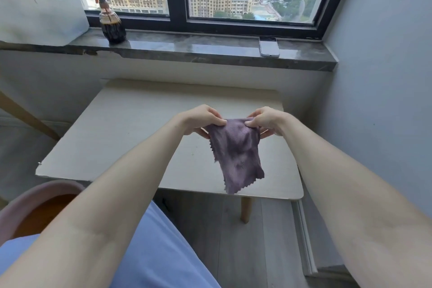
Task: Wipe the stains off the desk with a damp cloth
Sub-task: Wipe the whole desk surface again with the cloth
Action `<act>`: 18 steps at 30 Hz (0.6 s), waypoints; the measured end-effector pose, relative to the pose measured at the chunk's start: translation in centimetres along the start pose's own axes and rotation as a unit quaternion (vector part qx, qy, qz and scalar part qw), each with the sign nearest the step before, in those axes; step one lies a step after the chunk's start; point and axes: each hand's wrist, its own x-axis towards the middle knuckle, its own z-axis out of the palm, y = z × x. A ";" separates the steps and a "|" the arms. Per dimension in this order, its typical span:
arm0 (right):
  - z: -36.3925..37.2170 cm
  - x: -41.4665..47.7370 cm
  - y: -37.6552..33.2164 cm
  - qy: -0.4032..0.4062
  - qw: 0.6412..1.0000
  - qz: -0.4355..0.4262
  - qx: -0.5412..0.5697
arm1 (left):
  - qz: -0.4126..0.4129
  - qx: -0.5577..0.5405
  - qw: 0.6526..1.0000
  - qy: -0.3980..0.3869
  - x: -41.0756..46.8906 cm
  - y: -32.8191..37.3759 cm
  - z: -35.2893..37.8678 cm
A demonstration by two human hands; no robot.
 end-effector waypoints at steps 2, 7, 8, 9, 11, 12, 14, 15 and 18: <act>1.0 1.7 1.0 0.014 1.000 0.005 0.024 | -0.019 0.014 0.999 0.048 1.8 -1.4 0.7; 3.8 3.8 5.1 0.033 0.998 0.050 -0.033 | -0.058 0.260 0.950 0.163 4.8 -7.4 2.2; 4.1 4.2 6.2 0.042 0.996 0.071 -0.037 | -0.054 0.251 0.953 0.160 5.2 -8.3 2.7; 4.4 4.4 7.1 0.050 0.994 0.098 -0.031 | -0.044 0.250 0.954 0.158 5.5 -8.8 3.4; 5.0 4.5 8.3 0.048 0.988 0.145 -0.020 | -0.015 0.272 0.950 0.151 6.2 -9.3 5.0; 5.4 4.3 8.5 0.031 0.986 0.161 -0.027 | 0.001 0.282 0.949 0.138 6.4 -9.4 5.8; 6.3 3.7 8.3 -0.035 0.982 0.182 -0.049 | 0.025 0.309 0.947 0.079 6.8 -9.8 7.4; 6.7 3.4 8.1 -0.063 0.979 0.185 -0.055 | 0.031 0.336 0.940 0.040 6.9 -10.1 8.1; 7.3 3.8 7.9 -0.077 0.981 0.172 -0.036 | 0.026 0.390 0.920 -0.006 6.8 -10.4 8.9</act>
